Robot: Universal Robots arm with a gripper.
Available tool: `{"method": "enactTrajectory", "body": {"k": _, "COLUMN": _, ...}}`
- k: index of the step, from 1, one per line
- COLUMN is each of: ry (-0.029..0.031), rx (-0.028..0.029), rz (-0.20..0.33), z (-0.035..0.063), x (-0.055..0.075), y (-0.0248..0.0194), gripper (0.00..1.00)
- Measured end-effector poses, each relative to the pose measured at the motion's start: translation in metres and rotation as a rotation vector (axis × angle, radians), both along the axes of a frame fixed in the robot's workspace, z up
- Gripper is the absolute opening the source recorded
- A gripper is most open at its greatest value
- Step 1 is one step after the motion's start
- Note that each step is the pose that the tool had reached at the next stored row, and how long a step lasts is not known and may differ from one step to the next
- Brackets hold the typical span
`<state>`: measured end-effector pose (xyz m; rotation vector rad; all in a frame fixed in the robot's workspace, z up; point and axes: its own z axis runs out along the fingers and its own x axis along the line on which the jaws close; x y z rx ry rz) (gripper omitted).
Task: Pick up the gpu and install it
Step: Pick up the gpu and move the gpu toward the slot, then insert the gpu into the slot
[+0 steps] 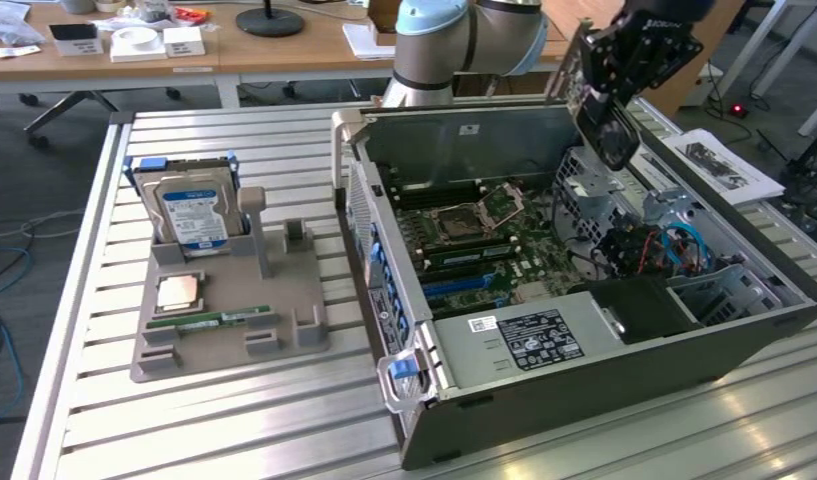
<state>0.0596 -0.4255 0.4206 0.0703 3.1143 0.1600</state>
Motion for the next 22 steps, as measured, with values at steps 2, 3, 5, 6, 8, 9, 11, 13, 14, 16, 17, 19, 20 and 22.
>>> {"method": "enactTrajectory", "body": {"k": 2, "ry": 0.0, "rx": -0.0001, "rz": 0.0, "z": 0.0, "x": 0.0, "y": -0.0027, "gripper": 0.27}}
{"method": "enactTrajectory", "body": {"k": 3, "ry": 0.0, "rx": -0.0001, "rz": 0.0, "z": 0.0, "x": 0.0, "y": -0.0042, "gripper": 0.27}}
{"method": "enactTrajectory", "body": {"k": 5, "ry": 0.0, "rx": -0.0001, "rz": 0.0, "z": 0.0, "x": 0.0, "y": -0.0077, "gripper": 0.27}}
{"method": "enactTrajectory", "body": {"k": 6, "ry": 0.0, "rx": 0.0, "rz": 0.0, "z": 0.0, "x": 0.0, "y": -0.0095, "gripper": 0.27}}
{"method": "enactTrajectory", "body": {"k": 8, "ry": 0.0, "rx": 0.0, "rz": 0.0, "z": 0.0, "x": 0.0, "y": -0.0131, "gripper": 0.27}}
{"method": "enactTrajectory", "body": {"k": 9, "ry": 0.0, "rx": 0.0, "rz": 0.0, "z": 0.0, "x": 0.0, "y": -0.0144, "gripper": 0.27}}
{"method": "enactTrajectory", "body": {"k": 11, "ry": -0.0001, "rx": 0.0001, "rz": 0.0, "z": 0.0, "x": 0.0, "y": -0.0148, "gripper": 0.27}}
{"method": "enactTrajectory", "body": {"k": 13, "ry": 0.0, "rx": 0.0, "rz": 0.0, "z": 0.0, "x": 0.0, "y": -0.0148, "gripper": 0.27}}
{"method": "enactTrajectory", "body": {"k": 14, "ry": 0.0, "rx": 0.0, "rz": 0.0, "z": 0.0, "x": 0.0, "y": -0.0148, "gripper": 0.27}}
{"method": "enactTrajectory", "body": {"k": 16, "ry": 0.0, "rx": 0.0001, "rz": 0.0, "z": 0.0, "x": 0.0, "y": -0.0148, "gripper": 0.27}}
{"method": "enactTrajectory", "body": {"k": 17, "ry": 0.0, "rx": 0.0001, "rz": 0.0, "z": 0.0, "x": 0.0, "y": -0.0148, "gripper": 0.27}}
{"method": "enactTrajectory", "body": {"k": 19, "ry": 0.0, "rx": 0.0, "rz": 0.0, "z": 0.0, "x": 0.0, "y": -0.0148, "gripper": 0.27}}
{"method": "enactTrajectory", "body": {"k": 20, "ry": 0.0, "rx": 0.0, "rz": 0.0, "z": 0.0, "x": 0.0, "y": -0.0148, "gripper": 0.27}}
{"method": "enactTrajectory", "body": {"k": 22, "ry": 0.0, "rx": 0.0, "rz": 0.0, "z": 0.0, "x": 0.0, "y": -0.0148, "gripper": 0.27}}
